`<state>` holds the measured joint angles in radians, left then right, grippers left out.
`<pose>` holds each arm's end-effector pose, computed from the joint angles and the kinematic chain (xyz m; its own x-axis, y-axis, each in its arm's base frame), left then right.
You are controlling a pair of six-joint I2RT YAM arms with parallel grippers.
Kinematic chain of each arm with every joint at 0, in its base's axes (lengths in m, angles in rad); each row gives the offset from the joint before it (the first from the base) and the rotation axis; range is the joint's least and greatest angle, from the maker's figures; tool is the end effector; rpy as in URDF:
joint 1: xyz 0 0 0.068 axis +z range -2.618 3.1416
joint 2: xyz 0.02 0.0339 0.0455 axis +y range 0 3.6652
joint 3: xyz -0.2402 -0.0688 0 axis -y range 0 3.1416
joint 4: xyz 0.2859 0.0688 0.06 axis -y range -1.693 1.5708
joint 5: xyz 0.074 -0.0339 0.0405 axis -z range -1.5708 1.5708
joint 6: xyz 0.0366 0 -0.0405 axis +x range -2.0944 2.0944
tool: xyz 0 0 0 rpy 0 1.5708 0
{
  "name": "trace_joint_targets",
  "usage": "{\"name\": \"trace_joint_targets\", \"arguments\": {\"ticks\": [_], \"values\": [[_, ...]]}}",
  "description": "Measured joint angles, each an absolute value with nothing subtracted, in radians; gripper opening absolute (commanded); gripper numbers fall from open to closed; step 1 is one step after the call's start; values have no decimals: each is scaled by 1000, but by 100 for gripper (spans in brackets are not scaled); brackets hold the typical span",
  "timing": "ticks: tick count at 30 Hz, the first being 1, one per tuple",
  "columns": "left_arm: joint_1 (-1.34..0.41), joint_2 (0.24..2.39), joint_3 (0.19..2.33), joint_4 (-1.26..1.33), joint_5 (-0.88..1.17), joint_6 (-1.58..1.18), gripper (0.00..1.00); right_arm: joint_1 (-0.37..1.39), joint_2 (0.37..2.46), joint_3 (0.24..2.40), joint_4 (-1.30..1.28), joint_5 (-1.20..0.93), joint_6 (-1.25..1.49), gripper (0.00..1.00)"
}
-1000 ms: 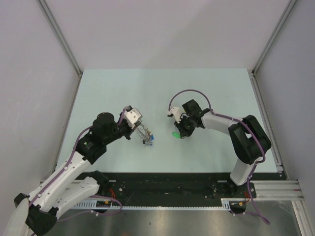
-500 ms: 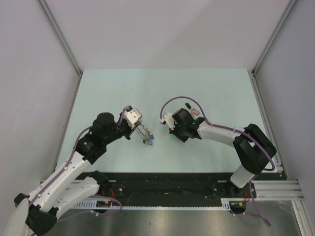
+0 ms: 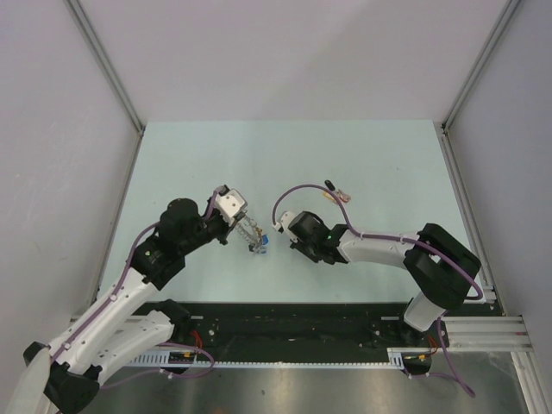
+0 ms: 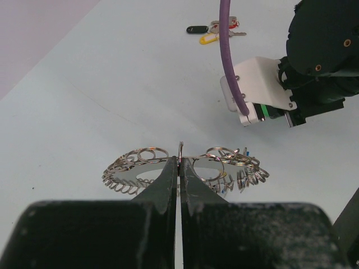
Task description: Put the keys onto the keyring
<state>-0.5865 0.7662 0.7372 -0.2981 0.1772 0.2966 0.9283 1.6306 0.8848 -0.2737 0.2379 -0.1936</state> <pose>0.1952 -0.1374 0.2964 -0.0561 0.3827 -0.9222 0.7322 0.6437 0.2226 0.2121 0.2690 0.1100 -0.3654 -0.8003 -0.4754 -0.7891 0.5372 -0.2978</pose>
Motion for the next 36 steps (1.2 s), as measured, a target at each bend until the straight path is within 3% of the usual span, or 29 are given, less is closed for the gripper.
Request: {"name": "trace_joint_targets", "arguments": {"ticks": [8, 16, 27, 33, 36], "values": [[-587, 753, 737, -299, 155, 297, 0, 960, 1629, 883, -274, 302, -147, 0], [-587, 745, 737, -299, 120, 297, 0, 1060, 1631, 883, -270, 519, -146, 0], [-587, 730, 737, -298, 63, 296, 0, 1139, 1713, 883, -262, 659, -151, 1], [-587, 725, 737, -298, 46, 296, 0, 1167, 1739, 883, -262, 677, -149, 16], [-587, 725, 737, -298, 43, 296, 0, 1167, 1739, 883, -273, 672, -145, 30]]}}
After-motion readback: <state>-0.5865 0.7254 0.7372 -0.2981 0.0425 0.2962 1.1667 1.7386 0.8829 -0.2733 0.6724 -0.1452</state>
